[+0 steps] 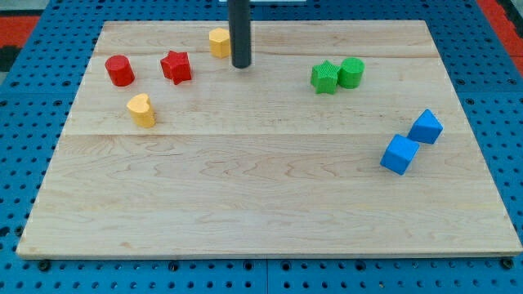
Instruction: Slide the yellow hexagon towards top left
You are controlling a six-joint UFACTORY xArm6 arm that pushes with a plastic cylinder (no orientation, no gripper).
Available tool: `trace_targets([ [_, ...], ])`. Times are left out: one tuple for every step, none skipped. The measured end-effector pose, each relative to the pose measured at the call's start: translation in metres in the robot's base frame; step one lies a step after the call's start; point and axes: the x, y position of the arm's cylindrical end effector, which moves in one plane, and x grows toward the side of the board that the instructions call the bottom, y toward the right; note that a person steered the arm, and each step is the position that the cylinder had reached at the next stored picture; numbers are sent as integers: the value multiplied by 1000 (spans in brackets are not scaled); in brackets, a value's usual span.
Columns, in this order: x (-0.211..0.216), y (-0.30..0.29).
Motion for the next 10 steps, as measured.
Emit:
trace_targets([
  [-11, -58],
  [26, -82],
  [53, -122],
  [51, -81],
  [15, -4],
  [-39, -11],
  [-61, -37],
  [-79, 1],
  [-87, -4],
  [-87, -78],
])
